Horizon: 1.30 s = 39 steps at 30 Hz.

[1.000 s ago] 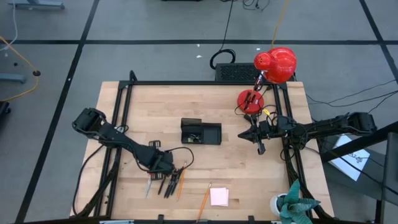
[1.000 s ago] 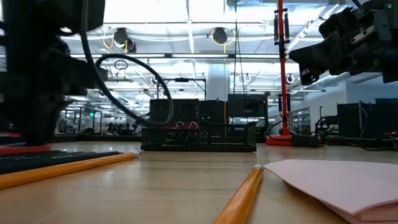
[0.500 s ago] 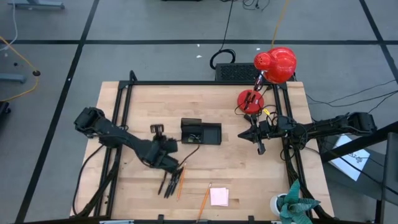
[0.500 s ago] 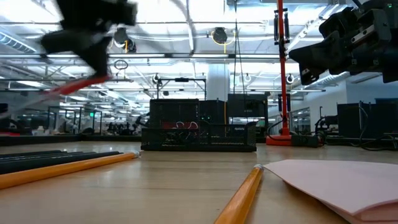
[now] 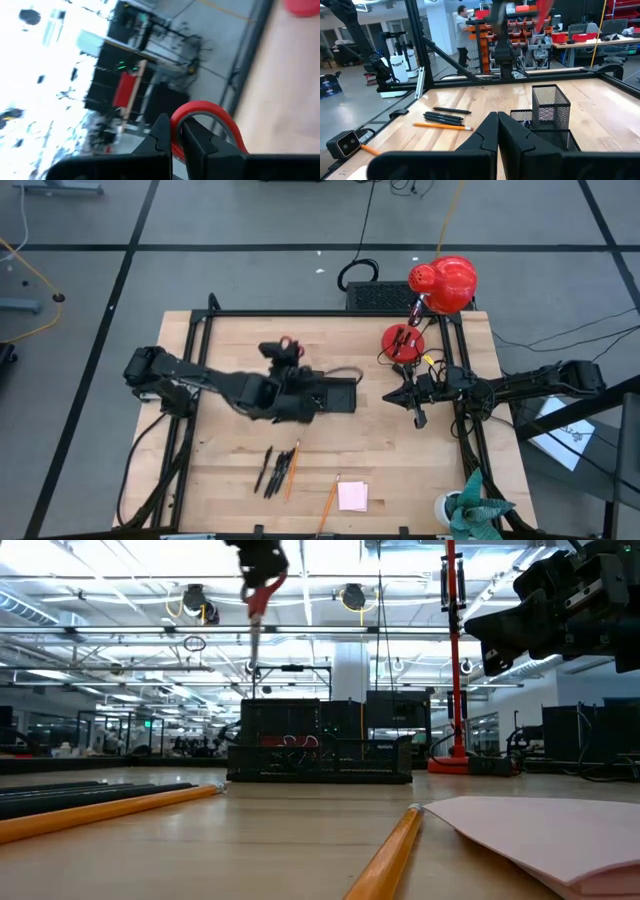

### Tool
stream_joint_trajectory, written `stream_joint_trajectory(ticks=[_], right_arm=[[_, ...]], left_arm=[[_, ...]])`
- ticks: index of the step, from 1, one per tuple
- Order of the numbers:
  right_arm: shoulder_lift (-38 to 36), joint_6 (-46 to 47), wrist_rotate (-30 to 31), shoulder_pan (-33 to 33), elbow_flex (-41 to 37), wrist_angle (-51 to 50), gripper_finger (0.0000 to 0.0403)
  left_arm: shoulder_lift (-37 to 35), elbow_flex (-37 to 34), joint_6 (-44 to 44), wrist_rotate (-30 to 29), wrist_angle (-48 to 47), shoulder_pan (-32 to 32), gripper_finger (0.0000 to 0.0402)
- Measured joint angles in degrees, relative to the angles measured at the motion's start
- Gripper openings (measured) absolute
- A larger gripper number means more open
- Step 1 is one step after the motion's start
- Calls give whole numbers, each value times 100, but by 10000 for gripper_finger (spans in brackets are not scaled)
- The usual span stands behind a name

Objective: Pick and place office supplies into organizer
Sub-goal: Put the scissors into the desk organizer

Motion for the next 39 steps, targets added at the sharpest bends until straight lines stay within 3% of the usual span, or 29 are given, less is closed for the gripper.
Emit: stream_joint_trajectory(ticks=[4,7,13,29,39], right_arm=[[0,0,-2,0,2,-2,0],[0,0,-2,-2,1,-26,0],[0,1,-4,0,2,-92,0],[0,0,-13,-1,0,-112,0],[0,2,-12,0,2,-88,0]], left_arm=[[0,-2,1215,-199,1366,354,11],[0,0,1451,38,1803,516,11],[273,-5,1349,287,1860,666,11],[1747,-5,1379,282,1925,684,12],[2136,6,1354,309,1960,693,12]])
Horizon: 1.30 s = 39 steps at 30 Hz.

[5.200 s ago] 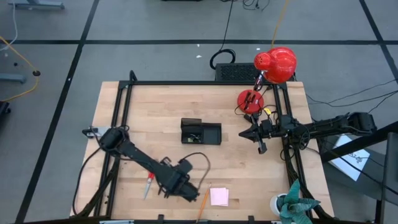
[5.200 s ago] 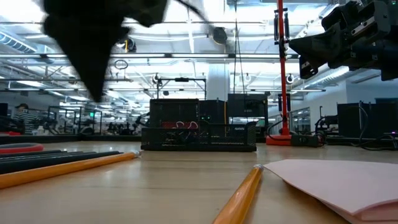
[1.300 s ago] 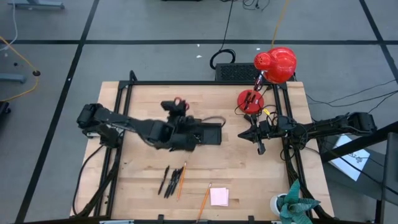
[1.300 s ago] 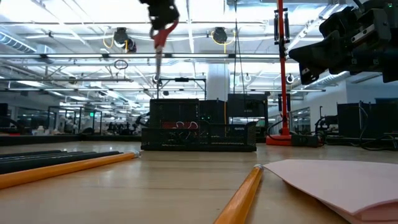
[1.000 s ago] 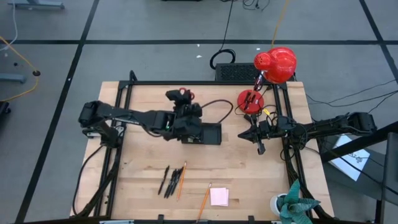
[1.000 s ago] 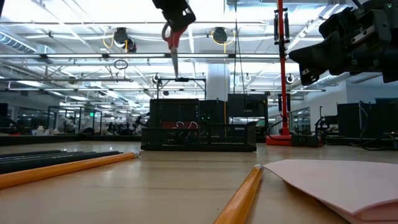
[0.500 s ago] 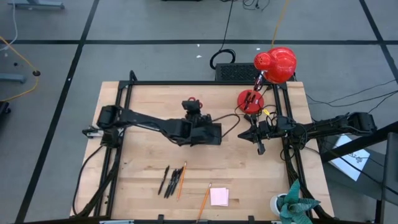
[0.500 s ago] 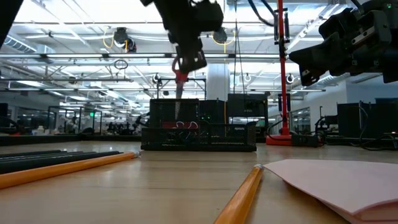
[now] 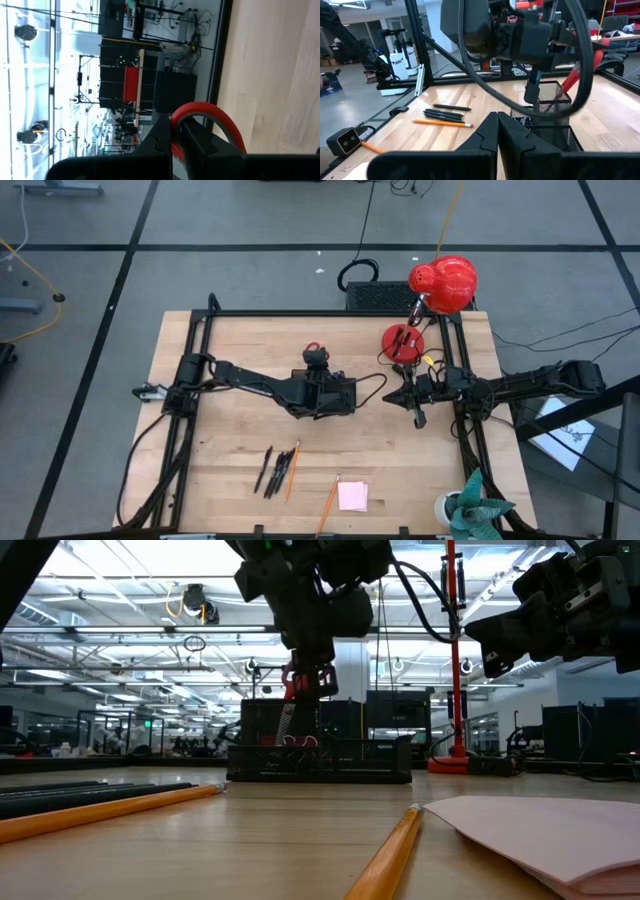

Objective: Pick and place office supplies into organizer
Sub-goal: Put the scissors into the desk organizer

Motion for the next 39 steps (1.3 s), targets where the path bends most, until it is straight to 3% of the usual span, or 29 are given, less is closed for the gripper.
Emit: stream_joint_trajectory(ticks=[10,16,28,39], right_arm=[[0,-2,1,-2,-1,0,0],[0,-2,-6,0,-1,0,0],[0,0,1,0,-2,-2,0],[0,0,1,0,0,-7,0]], left_arm=[[13,-6,660,259,540,-68,12],[27,-18,1121,73,836,-219,12],[26,-19,740,-414,833,-468,10],[59,-230,554,-321,1048,-450,10]])
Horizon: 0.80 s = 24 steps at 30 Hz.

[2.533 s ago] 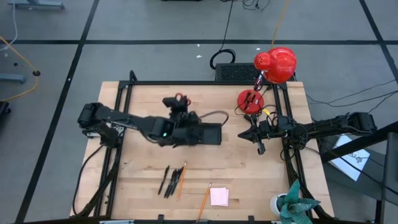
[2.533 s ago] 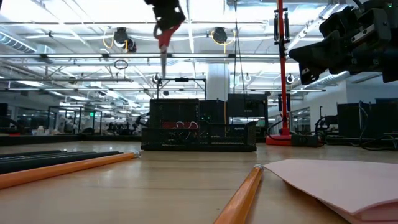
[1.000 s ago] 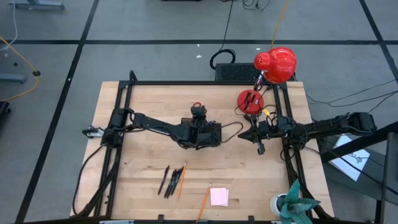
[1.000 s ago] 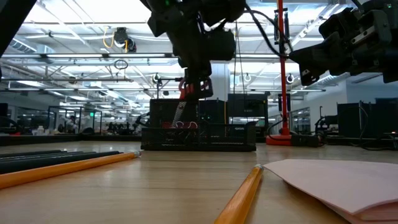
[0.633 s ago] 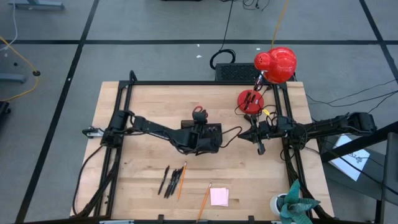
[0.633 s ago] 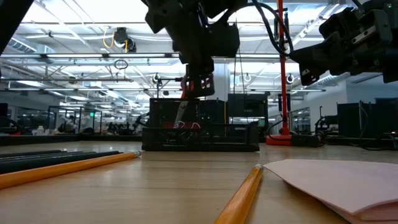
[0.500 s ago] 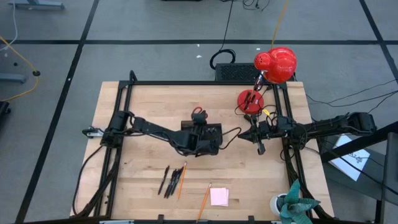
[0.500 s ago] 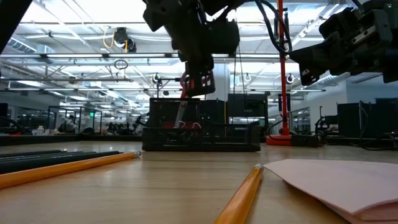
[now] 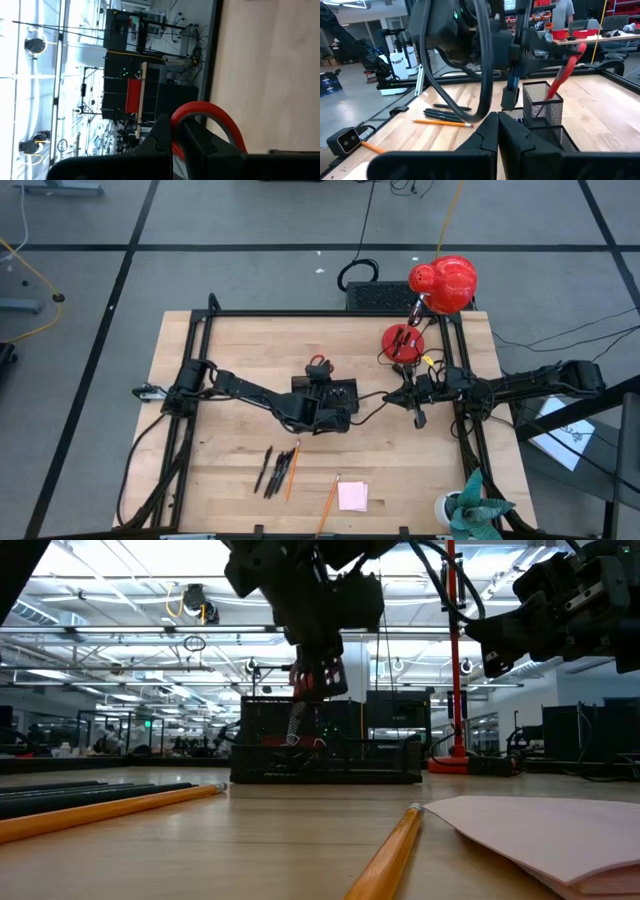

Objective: Pick and place office supplies into organizer
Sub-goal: Put the scissors into the desk organizer

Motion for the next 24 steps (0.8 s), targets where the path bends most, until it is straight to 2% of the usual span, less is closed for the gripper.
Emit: stream_joint_trajectory(ticks=[16,19,24], right_arm=[[-2,0,2,0,0,7,0],[-1,0,2,0,-1,-26,0],[0,-2,2,0,-2,-33,0]], left_arm=[[-13,-307,45,177,389,48,22],[-13,-311,159,254,559,28,44],[-2,-322,378,359,722,17,103]])
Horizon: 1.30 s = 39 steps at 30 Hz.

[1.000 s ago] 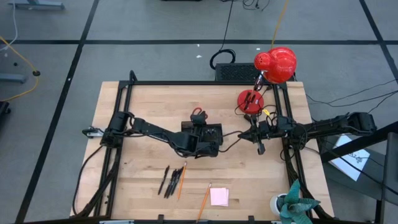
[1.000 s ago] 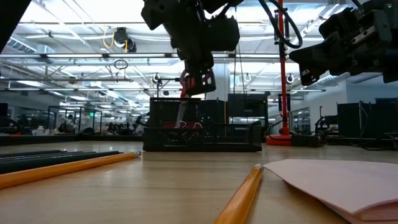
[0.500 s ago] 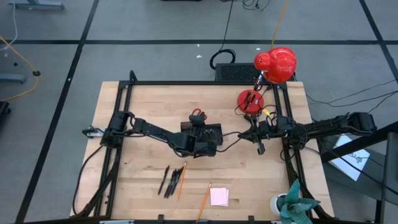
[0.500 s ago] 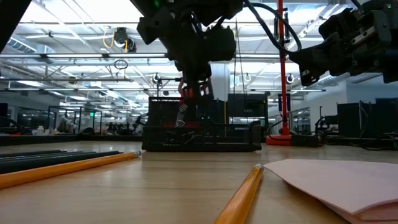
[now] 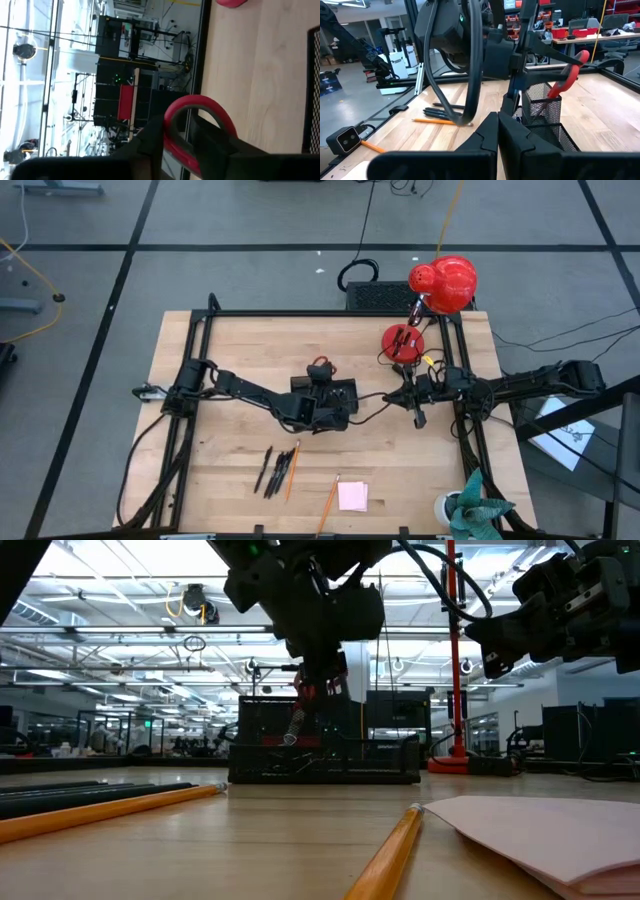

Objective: Pick and place office supplies into organizer
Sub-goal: Put the scissors into the desk organizer, then put the pen into the desk organizer

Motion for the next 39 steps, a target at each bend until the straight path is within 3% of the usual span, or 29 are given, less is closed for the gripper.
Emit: stream_joint_trajectory(ticks=[6,13,25,32,34,39], right_arm=[[0,0,0,0,2,-2,0],[-2,0,0,0,1,-7,0],[-1,0,0,0,2,-95,0],[-1,72,-13,0,2,-142,0],[-2,133,-13,0,2,-182,0],[-2,147,-13,0,1,-410,2]], left_arm=[[4,-2,291,-6,-3,-2,144],[6,-4,655,-110,359,-18,149],[-30,-2,2619,-883,1970,-347,150],[-528,9,2223,-1297,1859,-1084,150],[-756,9,1984,-1572,1815,-1400,150],[-1284,11,1325,-1606,2335,-2440,150]])
